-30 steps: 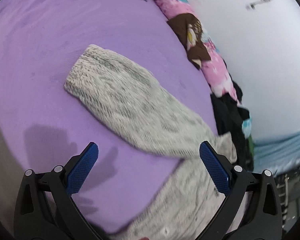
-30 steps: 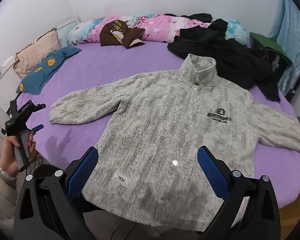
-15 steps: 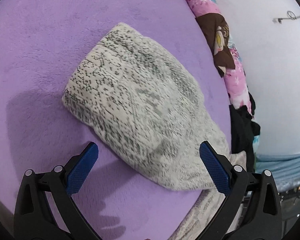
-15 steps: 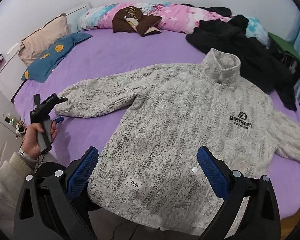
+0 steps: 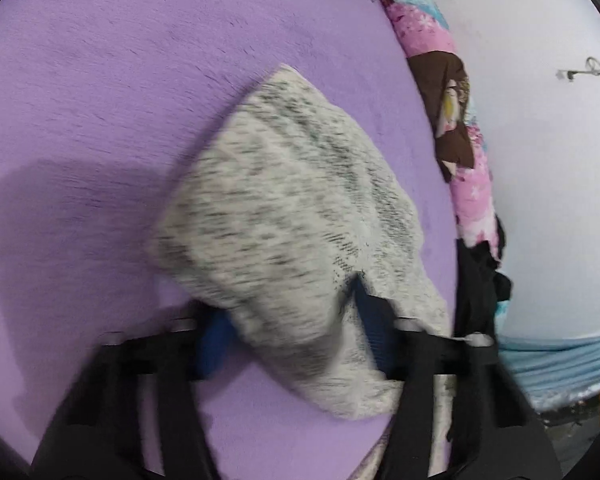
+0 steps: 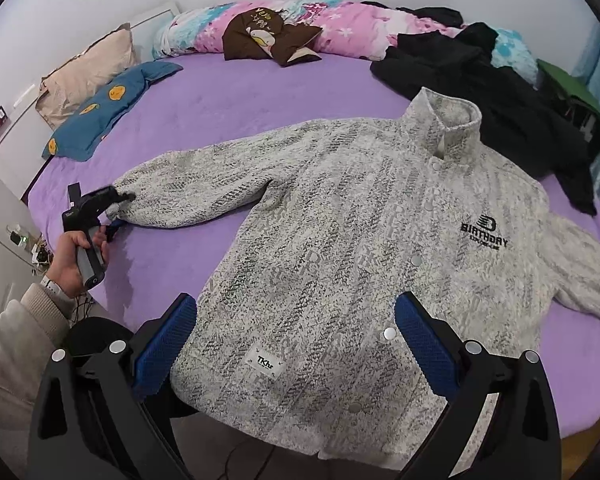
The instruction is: Fold large clothes
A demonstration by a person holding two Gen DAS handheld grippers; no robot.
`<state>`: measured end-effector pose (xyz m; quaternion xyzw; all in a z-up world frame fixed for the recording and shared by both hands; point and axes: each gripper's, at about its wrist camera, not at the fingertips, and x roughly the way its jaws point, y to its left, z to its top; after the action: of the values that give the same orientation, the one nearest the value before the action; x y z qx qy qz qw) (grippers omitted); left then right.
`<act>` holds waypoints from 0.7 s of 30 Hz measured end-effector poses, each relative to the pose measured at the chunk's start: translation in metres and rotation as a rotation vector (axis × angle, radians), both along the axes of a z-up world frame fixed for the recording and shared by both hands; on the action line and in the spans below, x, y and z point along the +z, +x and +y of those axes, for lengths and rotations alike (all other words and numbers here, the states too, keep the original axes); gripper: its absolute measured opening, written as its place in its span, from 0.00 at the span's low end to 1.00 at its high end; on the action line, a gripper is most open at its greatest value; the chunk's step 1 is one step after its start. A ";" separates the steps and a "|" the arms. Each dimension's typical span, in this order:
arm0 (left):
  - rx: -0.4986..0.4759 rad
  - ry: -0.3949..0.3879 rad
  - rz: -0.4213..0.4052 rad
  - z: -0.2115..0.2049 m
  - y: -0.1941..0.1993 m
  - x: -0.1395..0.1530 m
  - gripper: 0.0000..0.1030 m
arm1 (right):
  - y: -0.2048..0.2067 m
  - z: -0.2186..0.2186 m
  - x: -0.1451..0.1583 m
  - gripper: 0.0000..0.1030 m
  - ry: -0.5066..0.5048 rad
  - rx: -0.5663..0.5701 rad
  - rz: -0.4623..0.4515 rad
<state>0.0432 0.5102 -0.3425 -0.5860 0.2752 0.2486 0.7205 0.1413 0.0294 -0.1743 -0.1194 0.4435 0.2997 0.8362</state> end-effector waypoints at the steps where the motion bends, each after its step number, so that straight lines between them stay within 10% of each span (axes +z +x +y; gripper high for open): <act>1: -0.002 0.019 0.008 -0.002 -0.001 0.005 0.31 | -0.001 -0.002 0.001 0.95 0.004 -0.004 -0.001; 8: -0.039 0.201 0.091 -0.028 0.018 0.053 0.17 | -0.004 -0.021 0.010 0.95 0.036 -0.021 -0.015; 21: -0.273 0.855 0.162 -0.190 0.094 0.204 0.16 | 0.030 -0.073 0.077 0.95 0.210 -0.056 0.026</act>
<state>0.1374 0.3197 -0.1381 -0.1731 0.2779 0.2877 0.9000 0.1710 -0.0440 -0.0974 -0.0146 0.4237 0.3224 0.8464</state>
